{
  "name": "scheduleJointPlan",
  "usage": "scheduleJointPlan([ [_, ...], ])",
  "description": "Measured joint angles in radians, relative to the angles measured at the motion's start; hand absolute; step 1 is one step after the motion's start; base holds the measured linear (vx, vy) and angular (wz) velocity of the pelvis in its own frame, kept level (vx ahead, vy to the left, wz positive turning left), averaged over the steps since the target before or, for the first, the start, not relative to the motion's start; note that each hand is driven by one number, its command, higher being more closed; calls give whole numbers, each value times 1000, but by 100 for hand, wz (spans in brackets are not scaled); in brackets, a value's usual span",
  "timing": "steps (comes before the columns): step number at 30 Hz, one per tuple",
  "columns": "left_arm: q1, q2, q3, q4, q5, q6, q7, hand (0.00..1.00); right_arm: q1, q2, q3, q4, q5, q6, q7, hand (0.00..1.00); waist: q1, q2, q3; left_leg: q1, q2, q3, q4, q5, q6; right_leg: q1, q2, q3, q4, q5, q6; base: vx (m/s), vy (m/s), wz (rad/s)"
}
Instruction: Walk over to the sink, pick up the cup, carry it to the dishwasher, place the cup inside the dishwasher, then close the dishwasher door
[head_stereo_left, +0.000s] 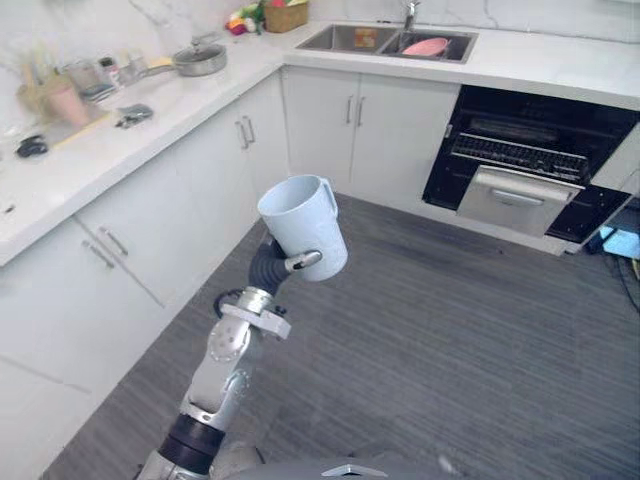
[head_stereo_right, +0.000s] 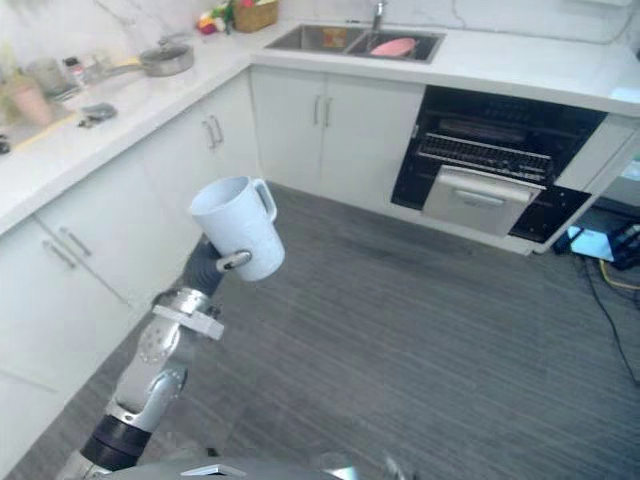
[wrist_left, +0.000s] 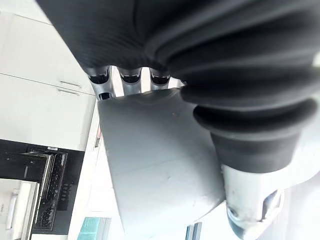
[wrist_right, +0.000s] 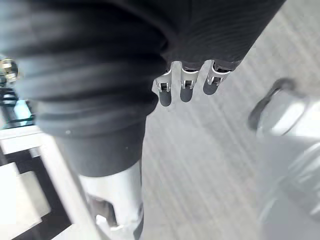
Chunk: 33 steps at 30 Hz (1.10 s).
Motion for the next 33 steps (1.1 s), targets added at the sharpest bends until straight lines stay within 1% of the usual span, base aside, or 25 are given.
scheduleJointPlan([
  [1, -3, 13, 15, -4, 0, -11, 8, 100, -24, -17, 50, -22, 0, -30, 1, 0, 4, -9, -1, -20, -36, -50, -228, 76, -18, 8, -25, 33, -9, -11, 23, 620, 237, -117],
  [2, -9, 16, 31, -3, 0, -13, 25, 100, -30, -31, 80, -57, 1, -58, -5, 0, 8, 4, -4, -45, -38, -107, -362, 151, -46, 15, -25, 56, -5, -34, 59, 593, 322, -99],
  [4, -11, 20, 45, -1, 0, -16, 36, 100, -28, -42, 98, -82, 3, -75, -20, 0, 12, 12, -6, -46, -31, -129, -411, 202, -66, 33, -23, 66, 2, -72, 87, 454, 315, -94],
  [5, -10, 47, 69, 19, 1, -30, 49, 100, -36, -25, 127, -87, 3, -89, -56, 0, 16, -13, -22, -29, -54, -143, -308, 307, -41, 62, -66, 106, 76, -148, 102, 531, 376, -91],
  [7, -17, 65, 78, 26, 3, -31, 53, 100, -23, 1, 132, -113, 3, -89, -79, 0, -6, -53, -33, -31, -91, -146, -247, 242, -25, 27, -98, 96, 196, -161, 86, 548, 365, -27],
  [8, -25, 67, 88, 26, 5, -32, 56, 100, -16, 9, 126, -132, 3, -90, -96, 0, -18, -88, -40, -25, -125, -138, -198, 188, -8, -21, -130, 100, 327, -141, 91, 456, 282, 6],
  [9, -27, 55, 95, 26, 24, -38, 63, 100, -14, 8, 102, -150, 3, -89, -117, 0, -17, -101, -35, -1, -143, -114, -159, 143, 11, -67, -165, 80, 468, -94, 112, 444, 276, -13],
  [10, -27, 51, 98, 26, 34, -40, 66, 100, -15, 9, 85, -156, 3, -91, -125, 0, -14, -104, -32, 19, -146, -89, -144, 118, 20, -97, -188, 63, 538, -49, 135, 351, 203, -47],
  [11, -25, 49, 100, 25, 54, -48, 72, 100, -20, 7, 69, -156, 1, -94, -131, 0, -5, -103, -30, 60, -153, -57, -139, 84, 31, -142, -224, 44, 629, 37, 176, 326, 200, -73],
  [12, -24, 46, 100, 20, 86, -52, 80, 100, -35, 1, 70, -156, -10, -97, -137, 0, -4, -84, -18, 130, -157, -27, -163, 53, 44, -187, -265, 3, 730, 140, 160, 387, 238, -82],
  [14, -24, 40, 99, 6, 142, -72, 128, 100, -59, 4, 97, -164, -27, -98, -148, 0, -10, -47, -3, 262, -148, 22, -259, 41, 41, -275, -266, -109, 854, 39, 86, 427, 226, -81],
  [16, -26, 36, 89, -6, 183, -122, 168, 100, -53, 27, 115, -221, -28, -101, -156, 0, -39, -17, 0, 356, -136, 50, -370, 53, 22, -348, -214, -252, 763, -48, 84, 365, 120, -46],
  [17, -27, 37, 85, -10, 191, -135, 177, 100, -49, 36, 115, -243, -29, -103, -160, 0, -48, -8, 3, 375, -133, 59, -392, 55, 18, -369, -200, -291, 705, -61, 78, 344, 26, -20],
  [18, -31, 34, 77, -11, 202, -155, 184, 100, -39, 42, 115, -270, -40, -104, -165, 0, -64, -5, 6, 409, -130, 70, -423, 58, 11, -394, -173, -365, 541, -59, 61, 371, -26, -5],
  [20, -34, 33, 60, -11, 222, -164, 186, 100, -20, 40, 109, -278, -59, -115, -166, 0, -82, -2, 10, 450, -120, 75, -445, 43, -16, -407, -123, -424, 207, 55, 36, 421, -68, 1],
  [21, -33, 37, 58, -10, 233, -167, 185, 100, -2, 40, 111, -278, -59, -122, -166, 0, -83, -22, 9, 495, -132, 87, -459, 24, -48, -390, -105, -430, -6, 182, 50, 472, -125, -9],
  [22, -26, 48, 61, -6, 238, -172, 189, 100, 26, 38, 117, -281, -60, -134, -166, 0, -81, -59, 7, 552, -160, 90, -463, -11, -82, -377, -113, -418, -49, 298, -5, 573, -159, -15],
  [23, -17, 42, 61, -1, 237, -173, 193, 100, 38, 33, 117, -281, -62, -143, -166, 0, -83, -46, 12, 582, -151, 95, -463, -29, -98, -371, -107, -412, -24, 358, -29, 556, -183, -30],
  [24, -5, 19, 59, 12, 237, -175, 194, 100, 40, 17, 110, -288, -67, -159, -167, 0, -80, 13, 16, 599, -105, 108, -452, -63, -78, -380, -67, -407, 32, 329, -61, 446, -157, -38],
  [25, -12, 10, 58, 13, 228, -191, 190, 100, 39, 19, 112, -340, -83, -168, -171, 0, -77, 51, 16, 591, -75, 125, -406, -70, -44, -407, -40, -401, 96, 273, -58, 387, -216, -39],
  [28, -13, -5, 52, 13, 217, -236, 177, 100, 33, 73, 116, -434, -116, -198, -173, 0, -70, 70, 7, 552, 4, 118, -240, -42, -7, -422, -21, -410, 221, 151, -67, 336, -250, -26],
  [29, -11, -16, 44, 4, 219, -254, 172, 100, 60, 97, 115, -499, -138, -214, -171, 0, -68, 39, 10, 528, 41, 100, -89, -30, -14, -419, -40, -383, 377, 33, -76, 463, -238, 3],
  [30, 2, -28, 37, -2, 219, -265, 174, 100, 79, 97, 113, -545, -143, -226, -165, 0, -67, 24, 19, 483, 87, 72, 64, 2, -38, -401, -18, -381, 409, -34, -88, 438, -253, 2],
  [31, 29, -47, 28, -5, 218, -268, 179, 100, 92, 86, 112, -584, -152, -236, -164, 0, -56, 46, 9, 409, 153, 24, 223, 83, -31, -370, 22, -391, 381, -59, -99, 369, -228, -26],
  [33, 69, -56, 29, 0, 217, -262, 173, 100, 66, 61, 111, -651, -183, -279, -161, 0, -44, 72, 1, 238, 193, -17, 447, 111, -21, -251, 78, -416, 220, -51, -86, 427, -175, -31],
])
